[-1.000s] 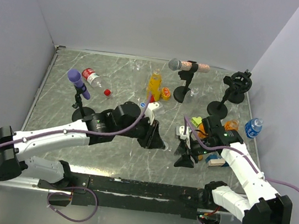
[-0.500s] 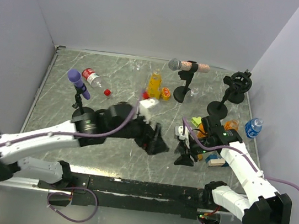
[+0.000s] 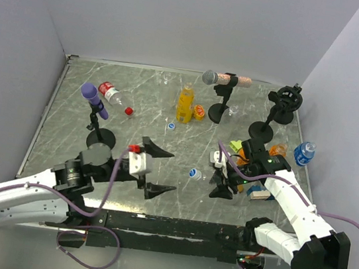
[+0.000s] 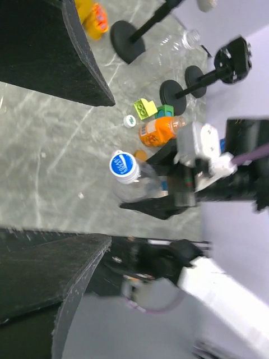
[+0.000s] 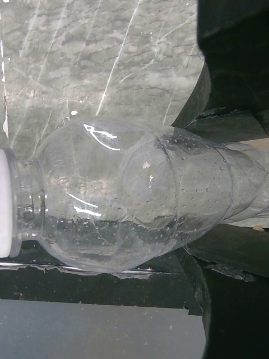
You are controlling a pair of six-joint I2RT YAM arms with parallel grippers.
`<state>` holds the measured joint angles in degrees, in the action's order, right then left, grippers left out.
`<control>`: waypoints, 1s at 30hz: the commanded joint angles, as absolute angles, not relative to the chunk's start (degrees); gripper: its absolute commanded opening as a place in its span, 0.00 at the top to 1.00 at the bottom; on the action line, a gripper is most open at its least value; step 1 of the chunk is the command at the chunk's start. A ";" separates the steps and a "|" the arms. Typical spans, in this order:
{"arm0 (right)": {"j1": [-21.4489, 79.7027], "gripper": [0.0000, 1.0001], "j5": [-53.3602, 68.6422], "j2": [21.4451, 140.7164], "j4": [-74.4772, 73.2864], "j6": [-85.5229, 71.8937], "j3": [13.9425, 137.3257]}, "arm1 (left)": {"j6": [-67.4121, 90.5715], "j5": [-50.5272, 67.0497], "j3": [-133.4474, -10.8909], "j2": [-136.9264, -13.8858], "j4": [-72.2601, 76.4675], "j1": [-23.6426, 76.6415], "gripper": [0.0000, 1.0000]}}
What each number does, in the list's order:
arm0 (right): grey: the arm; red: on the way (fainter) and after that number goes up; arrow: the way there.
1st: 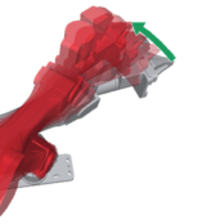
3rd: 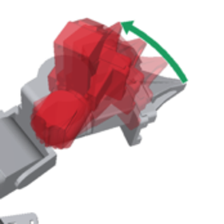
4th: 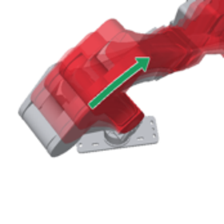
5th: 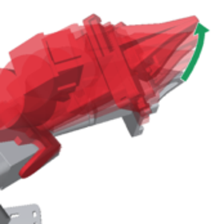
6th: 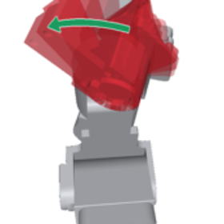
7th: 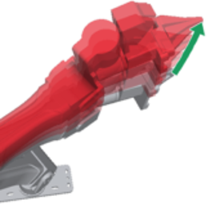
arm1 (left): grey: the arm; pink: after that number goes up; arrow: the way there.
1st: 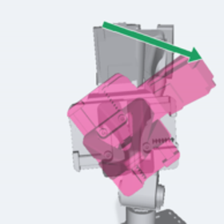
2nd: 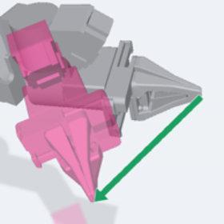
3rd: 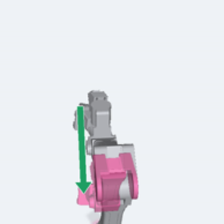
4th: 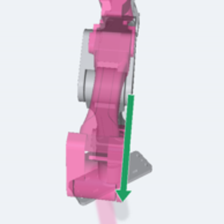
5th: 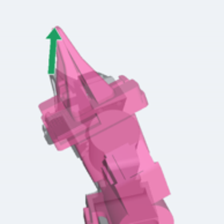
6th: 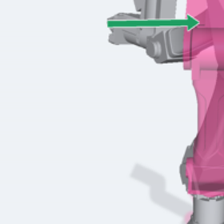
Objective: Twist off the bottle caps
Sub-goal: Unscrew the bottle cap from the plastic bottle.
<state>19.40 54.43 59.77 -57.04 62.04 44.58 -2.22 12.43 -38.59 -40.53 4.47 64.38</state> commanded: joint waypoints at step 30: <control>19.86 0.81 55.46 59.50 -55.99 63.37 44.56 | -17.84 37.79 -52.03 -69.43 4.57 56.25 0.53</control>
<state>19.42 54.30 59.83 -57.01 62.04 44.58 -16.86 35.22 -49.63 -69.32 4.67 56.55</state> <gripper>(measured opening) 0.556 0.479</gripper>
